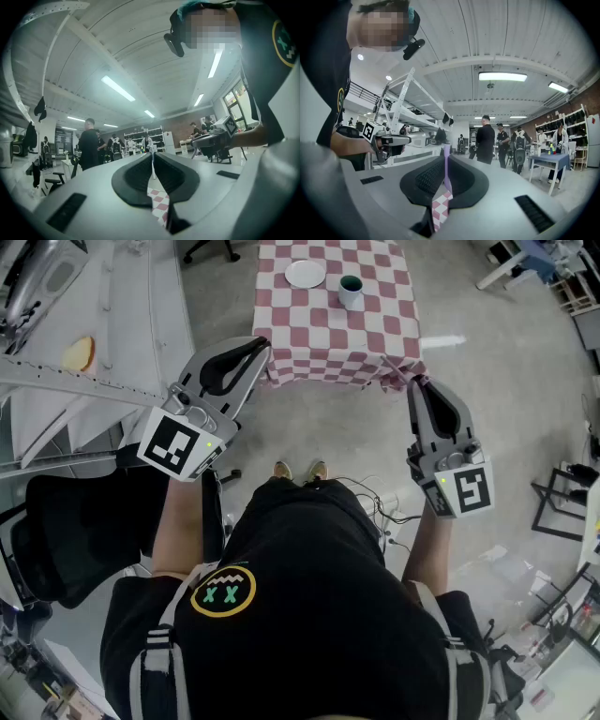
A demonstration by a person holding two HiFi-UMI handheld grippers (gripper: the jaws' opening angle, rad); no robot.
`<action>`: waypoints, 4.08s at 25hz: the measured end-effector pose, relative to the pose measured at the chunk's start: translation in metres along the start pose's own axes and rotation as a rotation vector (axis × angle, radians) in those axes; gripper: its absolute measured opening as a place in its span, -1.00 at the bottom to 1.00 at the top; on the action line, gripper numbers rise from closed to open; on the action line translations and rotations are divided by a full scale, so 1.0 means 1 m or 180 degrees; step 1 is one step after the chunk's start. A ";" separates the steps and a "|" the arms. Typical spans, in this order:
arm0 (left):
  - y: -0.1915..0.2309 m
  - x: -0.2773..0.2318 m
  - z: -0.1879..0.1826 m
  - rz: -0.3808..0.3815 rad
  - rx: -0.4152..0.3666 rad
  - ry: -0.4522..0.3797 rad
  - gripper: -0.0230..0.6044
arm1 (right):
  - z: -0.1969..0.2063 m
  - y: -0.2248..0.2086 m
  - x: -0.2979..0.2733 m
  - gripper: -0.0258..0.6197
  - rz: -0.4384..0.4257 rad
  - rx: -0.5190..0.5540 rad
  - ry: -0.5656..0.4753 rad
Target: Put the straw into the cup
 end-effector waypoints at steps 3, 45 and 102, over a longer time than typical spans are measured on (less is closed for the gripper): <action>0.000 -0.002 -0.001 0.0008 -0.0008 -0.0007 -0.83 | -0.004 0.001 -0.001 -0.80 0.0011 -0.0042 -0.0032; -0.013 -0.039 -0.004 0.0013 -0.0061 0.0059 -0.83 | -0.003 -0.031 0.005 -0.79 -0.0066 -0.0092 -0.0158; 0.205 -0.235 0.079 0.0253 0.0332 -0.0014 -0.83 | 0.028 -0.181 -0.261 -0.79 -0.0024 -0.0045 0.0137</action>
Point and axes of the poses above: the fingertips, and each gripper's own axes: x backward along the fingers, y to its left, z out of its underside, the point moved 5 cm from there along x, backward along the fingers, and after that the axes turned 4 degrees about z, right-handed, at the moved point
